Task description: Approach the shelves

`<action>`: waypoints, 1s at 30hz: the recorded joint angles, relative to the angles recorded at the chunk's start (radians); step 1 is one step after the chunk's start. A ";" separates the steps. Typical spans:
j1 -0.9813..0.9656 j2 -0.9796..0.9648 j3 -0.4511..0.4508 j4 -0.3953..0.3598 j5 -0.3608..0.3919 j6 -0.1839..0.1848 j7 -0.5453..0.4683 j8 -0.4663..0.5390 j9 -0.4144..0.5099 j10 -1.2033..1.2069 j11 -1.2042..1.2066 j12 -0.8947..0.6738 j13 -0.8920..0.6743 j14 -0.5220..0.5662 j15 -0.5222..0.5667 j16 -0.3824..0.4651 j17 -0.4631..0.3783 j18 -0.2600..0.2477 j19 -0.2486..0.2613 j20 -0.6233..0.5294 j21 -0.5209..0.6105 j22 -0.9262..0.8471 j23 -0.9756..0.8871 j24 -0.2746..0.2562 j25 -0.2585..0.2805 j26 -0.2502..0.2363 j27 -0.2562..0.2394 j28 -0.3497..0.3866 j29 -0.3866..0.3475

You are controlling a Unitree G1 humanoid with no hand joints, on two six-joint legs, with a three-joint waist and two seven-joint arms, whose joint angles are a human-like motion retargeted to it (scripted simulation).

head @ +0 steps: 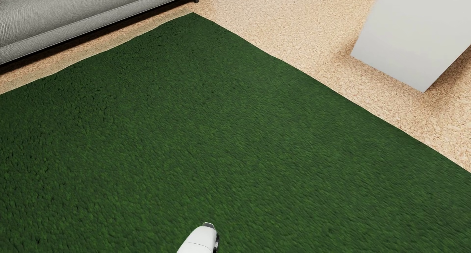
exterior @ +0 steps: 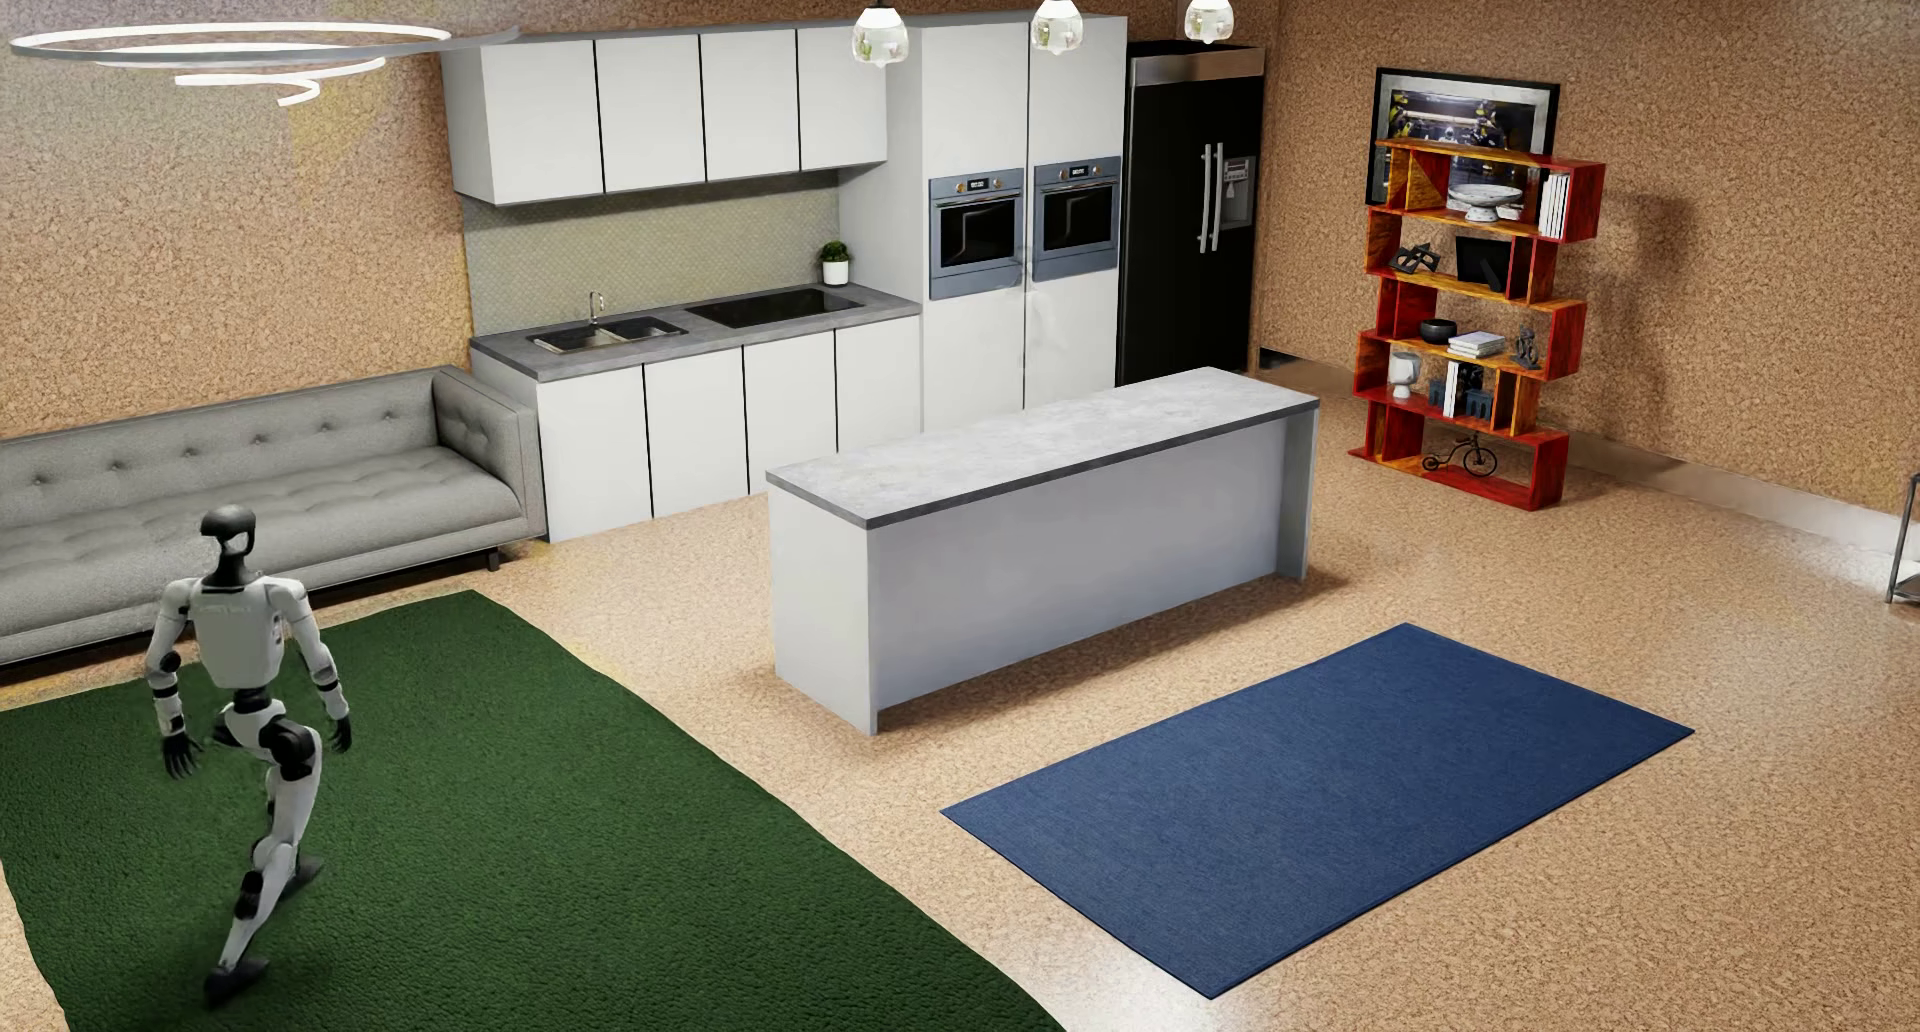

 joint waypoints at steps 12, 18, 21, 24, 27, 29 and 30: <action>0.612 -0.703 -0.337 -0.117 -0.053 0.035 0.000 0.000 0.030 -0.117 0.564 -0.083 0.228 -0.198 0.742 0.007 -0.014 0.000 0.000 -0.004 0.030 -0.161 0.009 0.000 0.000 0.000 0.000 0.000 0.000; 0.901 -0.878 -0.489 -0.090 -0.055 0.047 0.000 0.000 -0.005 -0.175 0.123 -0.174 0.286 -0.240 0.525 0.045 -0.027 0.000 0.000 0.054 0.043 -0.230 0.010 0.000 0.000 0.000 0.000 0.000 0.000; 0.794 -0.859 -0.445 -0.019 0.025 0.101 0.000 0.000 -0.019 0.200 0.314 -0.122 0.264 0.248 0.786 0.003 -0.019 0.000 0.000 0.058 0.079 -0.151 0.067 0.000 0.000 0.000 0.000 0.000 0.000; 0.489 -0.587 -0.312 0.012 0.074 0.092 0.000 0.000 0.017 0.680 0.234 -0.095 0.207 -0.004 0.610 0.006 -0.015 0.000 0.000 -0.014 0.029 -0.132 0.043 0.000 0.000 0.000 0.000 0.000 0.000; 0.269 -0.306 -0.127 -0.009 0.043 0.039 0.000 0.000 0.021 0.459 0.108 -0.034 0.129 -0.126 0.368 0.020 -0.052 0.000 0.000 -0.026 0.019 -0.149 -0.062 0.000 0.000 0.000 0.000 0.000 0.000; 0.182 -0.149 -0.072 -0.011 0.012 0.019 0.000 0.000 0.013 0.118 0.034 -0.010 0.067 -0.047 0.198 0.020 -0.061 0.000 0.000 0.007 -0.059 -0.130 -0.093 0.000 0.000 0.000 0.000 0.000 0.000; 0.157 -0.098 -0.054 -0.003 0.010 0.022 0.000 0.000 -0.011 -0.074 0.029 -0.007 0.034 0.020 0.136 0.019 -0.069 0.000 0.000 -0.007 -0.078 -0.110 -0.101 0.000 0.000 0.000 0.000 0.000 0.000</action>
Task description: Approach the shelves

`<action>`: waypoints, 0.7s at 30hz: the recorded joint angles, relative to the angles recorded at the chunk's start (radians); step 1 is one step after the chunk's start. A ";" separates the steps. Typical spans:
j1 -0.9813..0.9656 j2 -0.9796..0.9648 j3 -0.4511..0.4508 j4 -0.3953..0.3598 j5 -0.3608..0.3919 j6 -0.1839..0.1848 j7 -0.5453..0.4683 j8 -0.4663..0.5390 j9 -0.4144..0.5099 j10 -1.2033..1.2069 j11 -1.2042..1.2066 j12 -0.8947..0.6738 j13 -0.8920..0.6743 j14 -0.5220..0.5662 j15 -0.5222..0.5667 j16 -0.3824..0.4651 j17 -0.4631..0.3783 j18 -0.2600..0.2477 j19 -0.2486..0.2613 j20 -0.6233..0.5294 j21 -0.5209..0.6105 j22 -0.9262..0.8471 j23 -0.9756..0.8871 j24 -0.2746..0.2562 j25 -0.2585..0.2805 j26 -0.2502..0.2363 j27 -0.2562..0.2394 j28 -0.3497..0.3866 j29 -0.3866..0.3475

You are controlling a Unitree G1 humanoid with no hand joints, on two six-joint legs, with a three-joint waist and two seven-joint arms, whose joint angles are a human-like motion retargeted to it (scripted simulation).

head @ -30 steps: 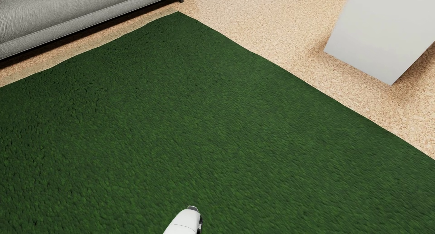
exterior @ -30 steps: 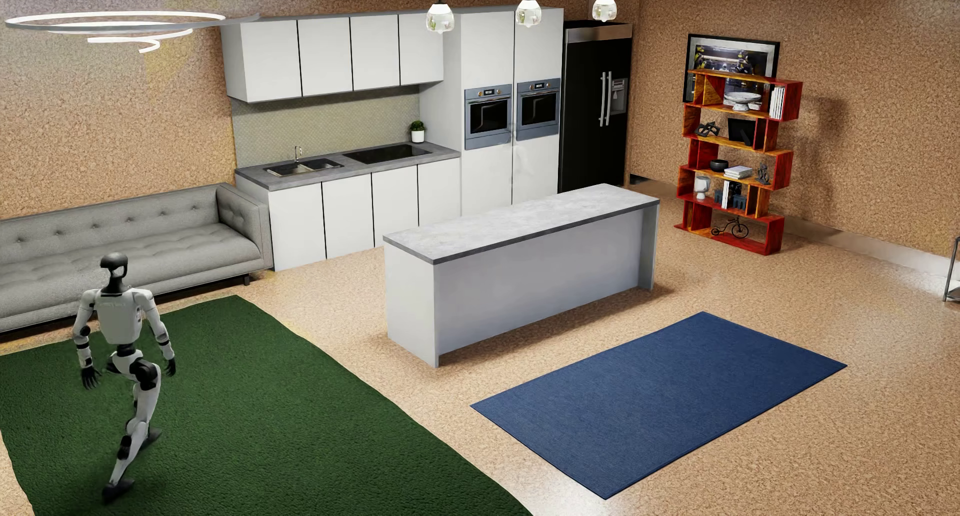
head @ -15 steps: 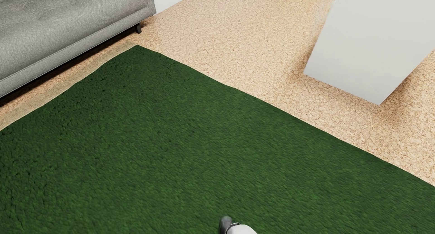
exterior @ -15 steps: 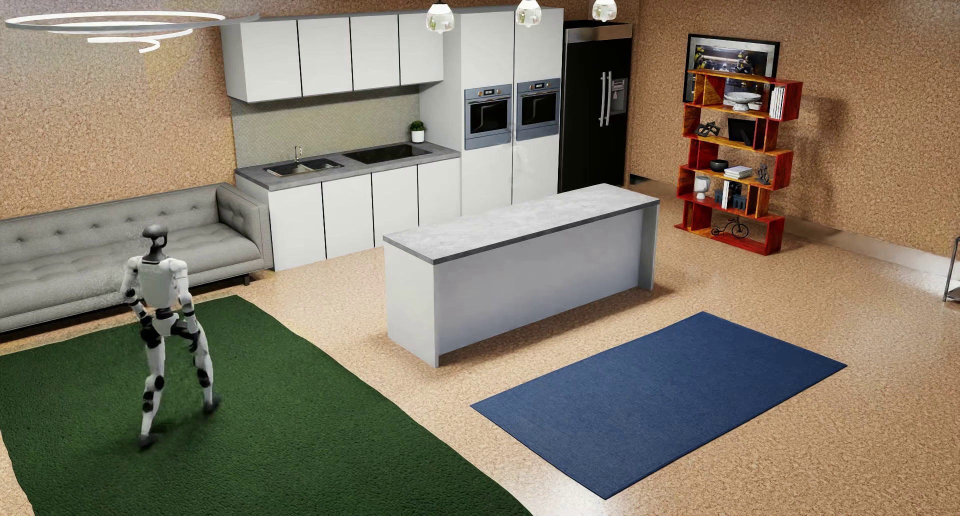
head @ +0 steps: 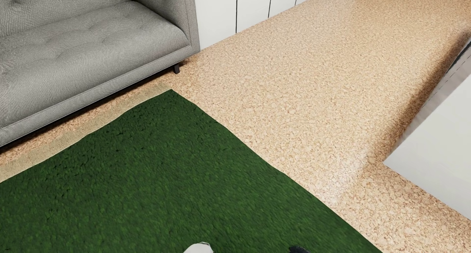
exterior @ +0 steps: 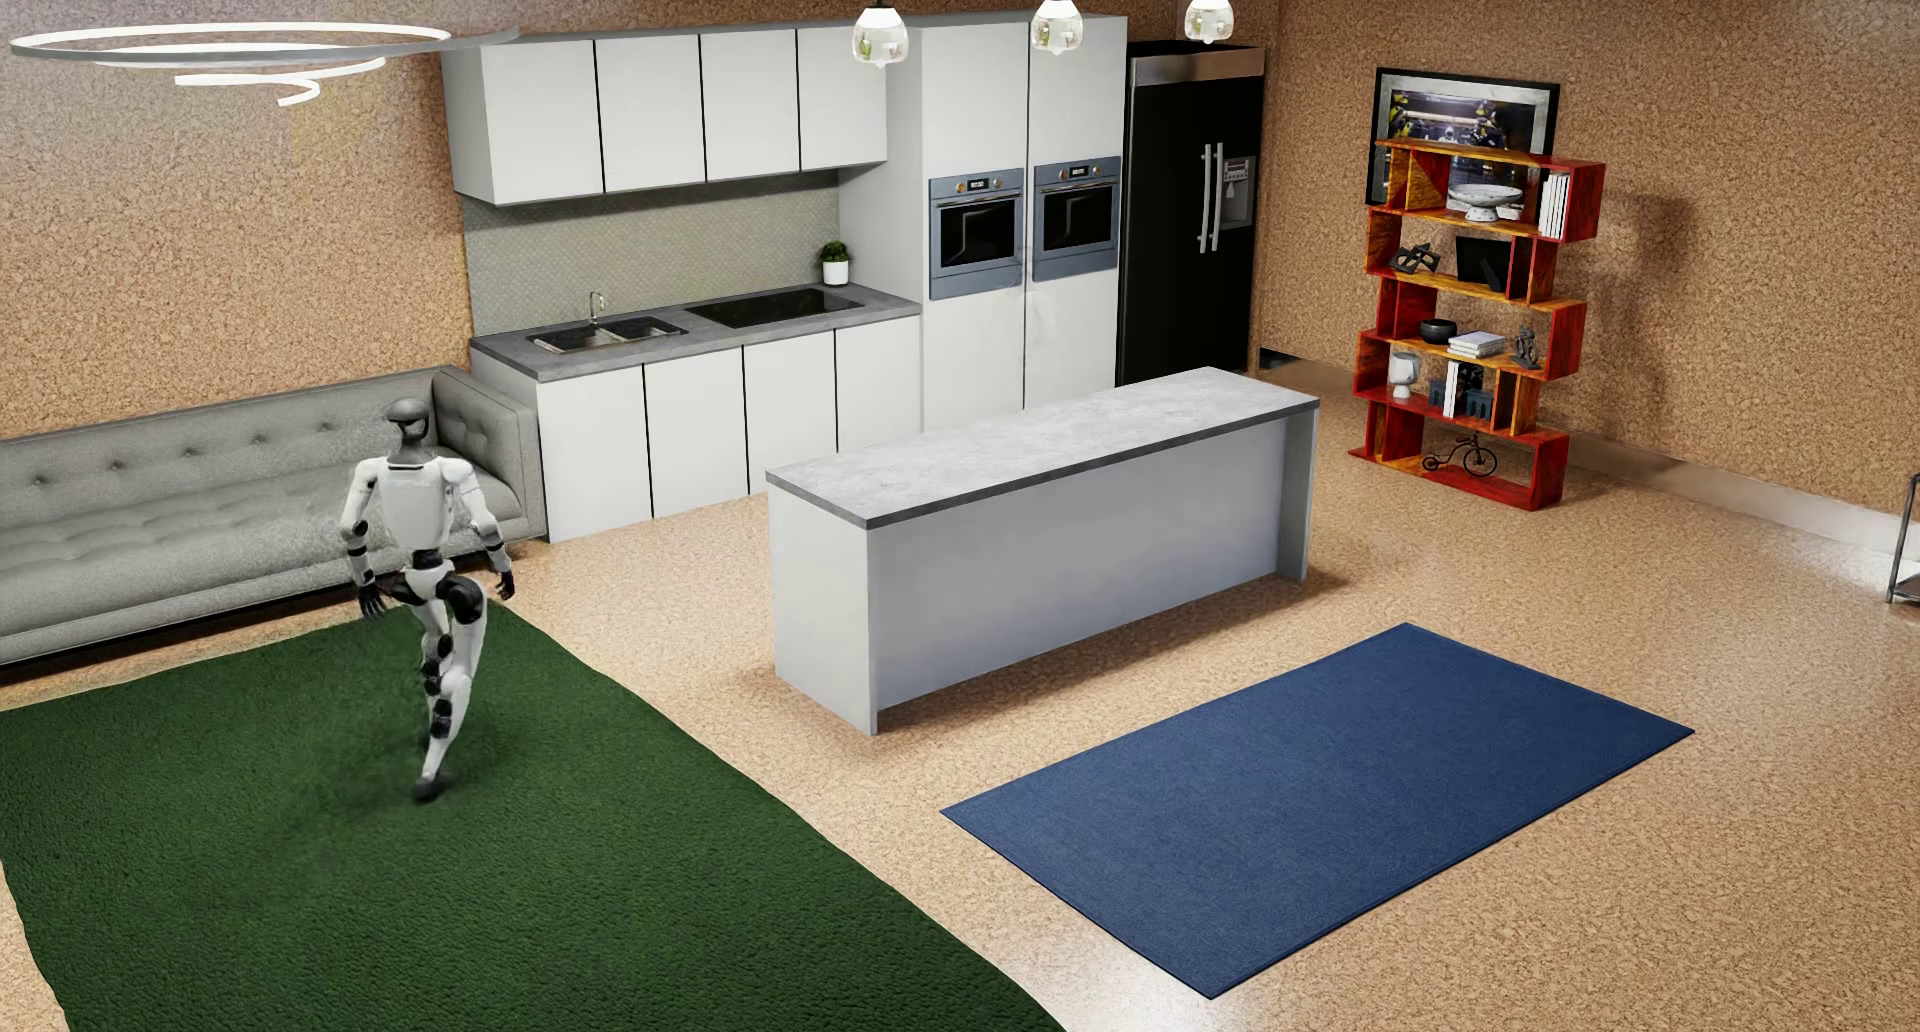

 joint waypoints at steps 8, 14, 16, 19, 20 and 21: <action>0.128 -0.200 0.004 -0.136 -0.154 -0.082 0.000 0.000 -0.011 0.145 0.927 0.004 0.085 -0.082 0.463 -0.020 0.066 0.000 0.000 -0.002 -0.027 0.127 0.042 0.000 0.000 0.000 0.000 0.000 0.000; 0.557 -0.605 -0.278 -0.103 -0.089 -0.008 0.000 0.000 0.007 -0.104 0.130 -0.092 0.188 -0.150 0.521 0.025 0.060 0.000 0.000 0.043 0.096 -0.093 0.154 0.000 0.000 0.000 0.000 0.000 0.000; 0.640 -0.649 -0.305 -0.090 -0.080 0.006 0.000 0.000 -0.003 -0.094 0.064 -0.105 0.224 -0.189 0.231 0.046 0.039 0.000 0.000 0.089 0.134 -0.146 0.147 0.000 0.000 0.000 0.000 0.000 0.000; 0.609 -0.647 -0.298 -0.025 0.007 0.053 0.000 0.000 -0.029 0.216 0.203 -0.052 0.272 0.099 0.579 0.026 0.034 0.000 0.000 0.153 0.141 -0.113 0.163 0.000 0.000 0.000 0.000 0.000 0.000; 0.505 -0.606 -0.258 -0.015 0.034 0.055 0.000 0.000 -0.029 0.465 0.250 -0.038 0.268 0.176 0.565 0.023 0.035 0.000 0.000 0.137 0.152 -0.071 0.183 0.000 0.000 0.000 0.000 0.000 0.000; 0.397 -0.522 -0.236 0.014 0.062 0.081 0.000 0.000 -0.008 0.654 0.238 -0.036 0.262 0.050 0.502 0.019 0.027 0.000 0.000 0.122 0.145 -0.043 0.162 0.000 0.000 0.000 0.000 0.000 0.000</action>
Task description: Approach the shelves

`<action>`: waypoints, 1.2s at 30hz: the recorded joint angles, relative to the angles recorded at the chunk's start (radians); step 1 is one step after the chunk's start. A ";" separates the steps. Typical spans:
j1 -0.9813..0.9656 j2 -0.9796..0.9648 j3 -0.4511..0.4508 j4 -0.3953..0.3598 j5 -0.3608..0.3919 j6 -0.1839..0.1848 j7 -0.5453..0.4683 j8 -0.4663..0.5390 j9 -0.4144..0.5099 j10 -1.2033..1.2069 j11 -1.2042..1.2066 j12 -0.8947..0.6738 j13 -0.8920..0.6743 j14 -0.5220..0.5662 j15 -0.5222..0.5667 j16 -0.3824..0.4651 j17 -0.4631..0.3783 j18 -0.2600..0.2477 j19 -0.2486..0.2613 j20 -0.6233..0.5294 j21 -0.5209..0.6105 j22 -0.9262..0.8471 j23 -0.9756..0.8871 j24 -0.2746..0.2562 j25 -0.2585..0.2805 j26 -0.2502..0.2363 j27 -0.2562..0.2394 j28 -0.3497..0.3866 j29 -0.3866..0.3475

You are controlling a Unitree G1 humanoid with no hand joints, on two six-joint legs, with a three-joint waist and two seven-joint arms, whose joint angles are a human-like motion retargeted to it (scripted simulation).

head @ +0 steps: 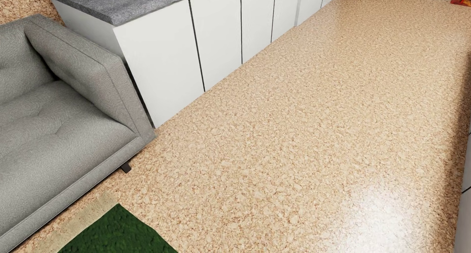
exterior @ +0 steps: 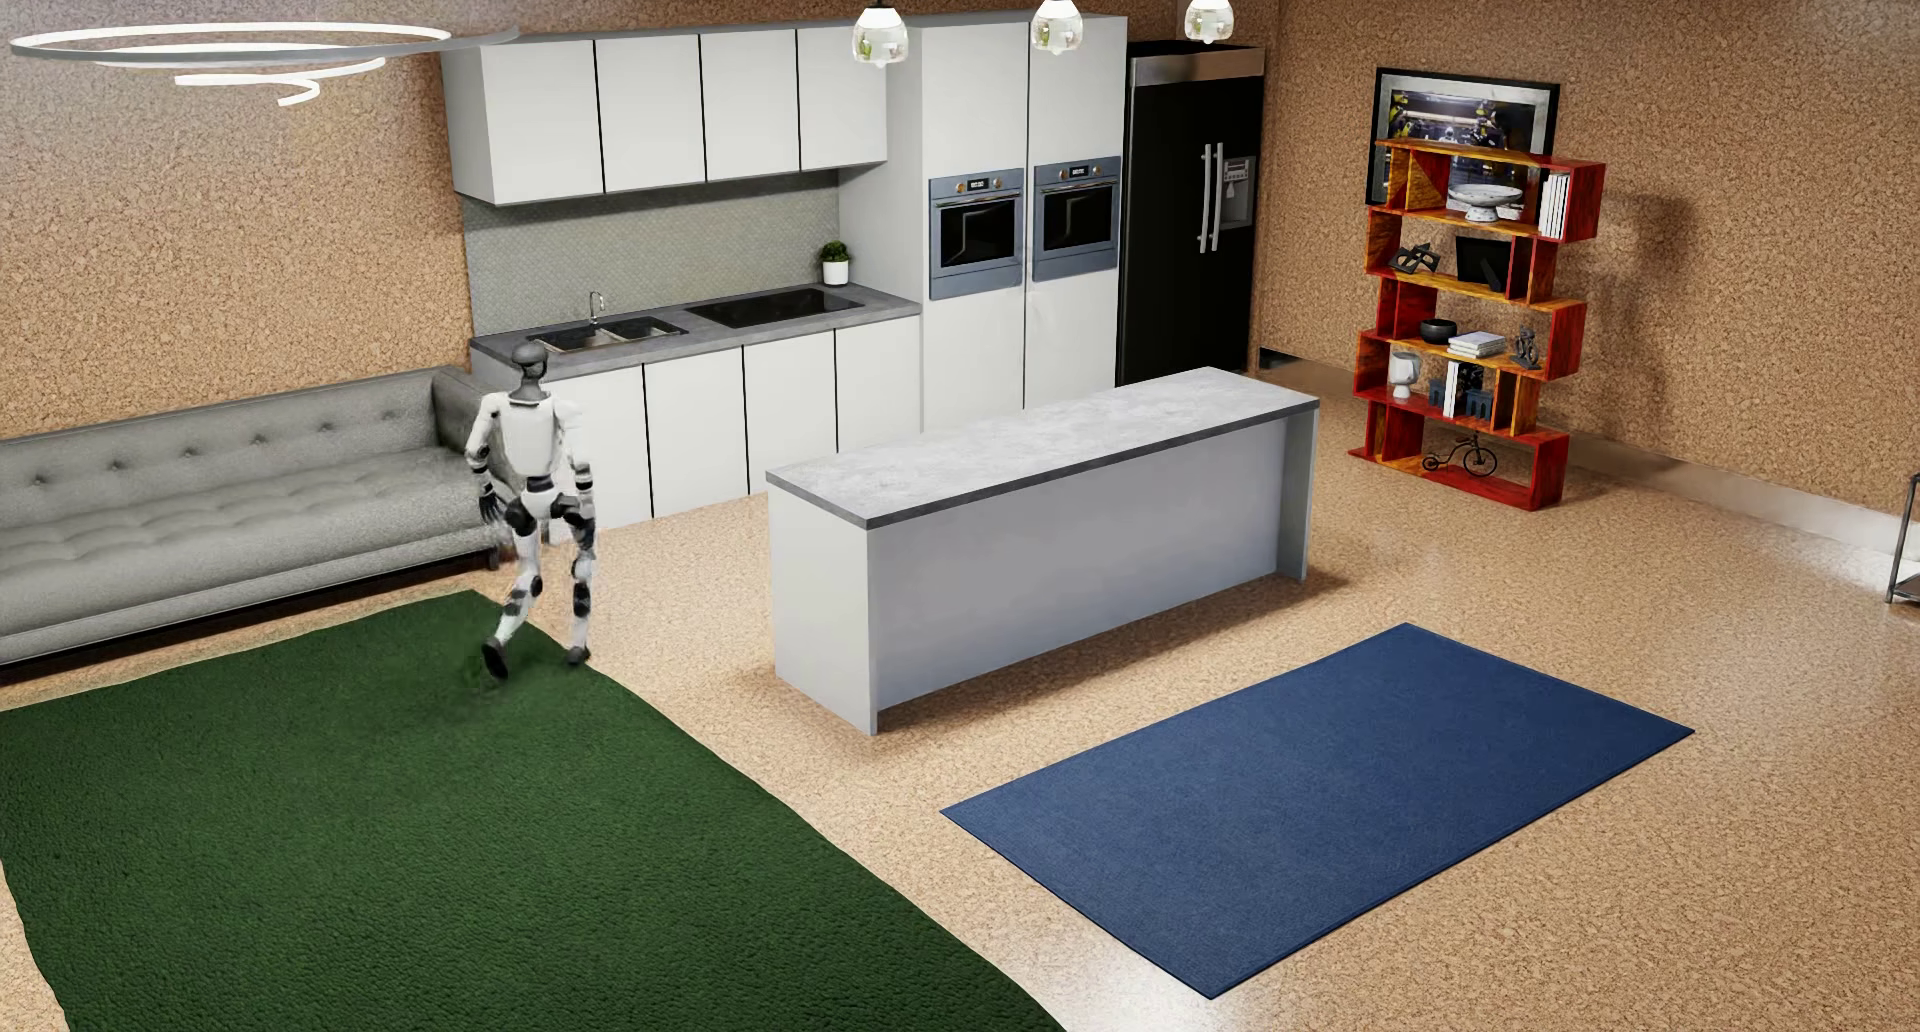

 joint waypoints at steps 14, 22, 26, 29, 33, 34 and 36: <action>-0.264 0.241 0.247 -0.018 -0.141 -0.186 0.000 0.000 0.014 -0.471 0.607 0.088 -0.157 -0.104 0.095 -0.017 0.023 0.000 0.000 -0.055 -0.082 0.165 -0.106 0.000 0.000 0.000 0.000 0.000 0.000; 0.328 -0.305 -0.224 0.039 -0.268 -0.104 0.000 0.000 0.002 -0.717 -0.156 0.027 0.034 -0.292 -0.377 0.054 0.002 0.000 0.000 -0.098 -0.053 -0.103 0.009 0.000 0.000 0.000 0.000 0.000 0.000; 0.322 -0.412 -0.204 0.109 -0.171 -0.002 0.000 0.000 -0.023 -0.470 0.125 0.027 0.063 0.200 0.137 0.022 -0.003 0.000 0.000 -0.041 0.051 -0.010 0.140 0.000 0.000 0.000 0.000 0.000 0.000; 0.023 -0.179 -0.085 0.058 -0.024 -0.002 0.000 0.000 0.015 0.026 0.115 0.022 0.006 0.004 0.030 0.014 0.011 0.000 0.000 -0.098 -0.028 0.037 0.097 0.000 0.000 0.000 0.000 0.000 0.000; -0.309 0.301 0.144 -0.043 -0.029 -0.077 0.000 0.000 0.048 -0.183 -0.126 0.068 -0.099 -0.201 -0.252 0.003 -0.009 0.000 0.000 -0.134 -0.151 0.031 -0.157 0.000 0.000 0.000 0.000 0.000 0.000; -0.350 0.402 0.198 -0.026 -0.041 -0.086 0.000 0.000 0.044 -0.356 -0.186 0.084 -0.132 -0.186 -0.346 0.006 -0.011 0.000 0.000 -0.122 -0.195 0.022 -0.209 0.000 0.000 0.000 0.000 0.000 0.000; -0.410 0.511 0.271 0.008 -0.069 -0.090 0.000 0.000 0.017 -0.744 -0.223 0.095 -0.225 -0.140 -0.474 0.003 -0.021 0.000 0.000 -0.109 -0.226 0.010 -0.290 0.000 0.000 0.000 0.000 0.000 0.000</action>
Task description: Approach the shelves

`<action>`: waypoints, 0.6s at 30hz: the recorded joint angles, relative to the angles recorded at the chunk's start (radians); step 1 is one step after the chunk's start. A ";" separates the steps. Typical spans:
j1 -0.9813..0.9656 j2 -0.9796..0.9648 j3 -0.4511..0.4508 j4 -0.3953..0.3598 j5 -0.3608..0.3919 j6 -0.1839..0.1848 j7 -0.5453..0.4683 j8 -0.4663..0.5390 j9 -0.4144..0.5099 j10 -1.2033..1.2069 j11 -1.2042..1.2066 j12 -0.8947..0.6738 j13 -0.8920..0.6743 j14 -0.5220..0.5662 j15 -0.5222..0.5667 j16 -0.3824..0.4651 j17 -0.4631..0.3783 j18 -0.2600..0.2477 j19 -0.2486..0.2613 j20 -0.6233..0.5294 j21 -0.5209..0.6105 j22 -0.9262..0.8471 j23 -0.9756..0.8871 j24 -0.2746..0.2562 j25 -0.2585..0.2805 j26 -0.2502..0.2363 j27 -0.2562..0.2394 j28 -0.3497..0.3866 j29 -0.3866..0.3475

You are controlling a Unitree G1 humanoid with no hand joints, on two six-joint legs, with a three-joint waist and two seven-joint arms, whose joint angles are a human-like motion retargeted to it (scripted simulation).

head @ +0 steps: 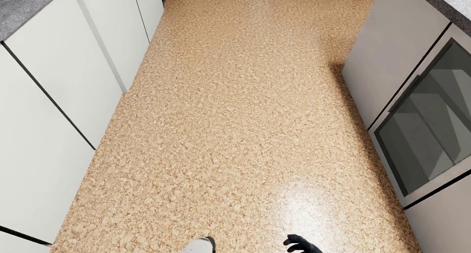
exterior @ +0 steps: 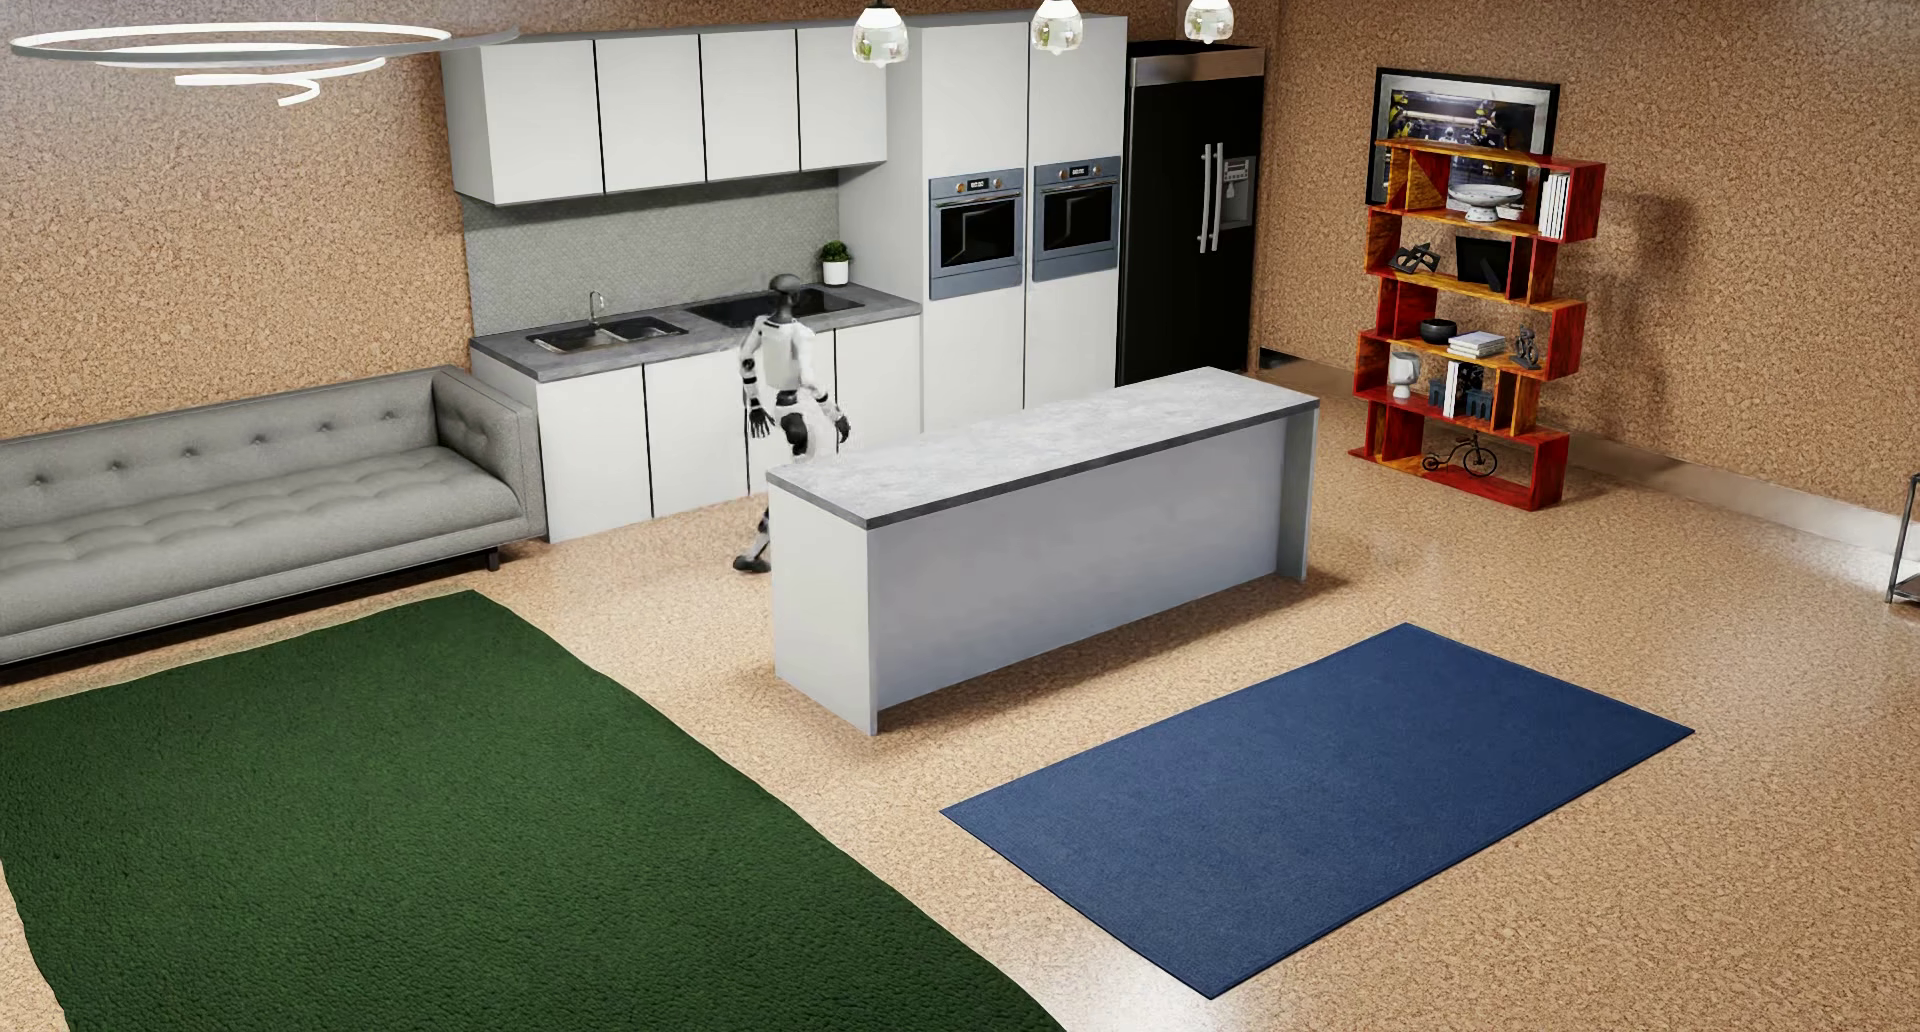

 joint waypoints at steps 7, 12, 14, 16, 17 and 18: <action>-0.049 0.033 0.039 -0.107 -0.166 -0.079 0.000 0.000 -0.045 0.367 0.610 -0.019 0.044 -0.020 0.559 -0.018 0.054 0.000 0.000 -0.001 -0.003 0.183 0.086 0.000 0.000 0.000 0.000 0.000 0.000; 0.434 -0.472 -0.231 -0.129 -0.064 0.012 0.000 0.000 -0.014 0.097 0.789 -0.087 0.151 -0.047 0.533 -0.017 0.045 0.000 0.000 0.005 0.181 0.017 0.289 0.000 0.000 0.000 0.000 0.000 0.000; 0.574 -0.593 -0.327 -0.111 -0.071 0.028 0.000 0.000 -0.010 0.023 0.367 -0.131 0.222 -0.047 0.718 0.000 0.032 0.000 0.000 0.036 0.184 -0.084 0.306 0.000 0.000 0.000 0.000 0.000 0.000; 0.686 -0.628 -0.375 -0.120 -0.104 0.013 0.000 0.000 -0.020 -0.019 0.043 -0.194 0.274 -0.072 0.166 0.024 0.025 0.000 0.000 0.055 0.203 -0.156 0.305 0.000 0.000 0.000 0.000 0.000 0.000; 0.675 -0.674 -0.421 -0.078 -0.129 0.022 0.000 0.000 -0.056 0.019 0.057 -0.208 0.285 -0.087 -0.050 0.028 0.037 0.000 0.000 0.081 0.196 -0.181 0.350 0.000 0.000 0.000 0.000 0.000 0.000; 0.713 -0.713 -0.450 -0.065 -0.143 0.019 0.000 0.000 -0.050 0.031 0.042 -0.209 0.297 -0.064 -0.031 0.020 0.047 0.000 0.000 0.116 0.188 -0.188 0.375 0.000 0.000 0.000 0.000 0.000 0.000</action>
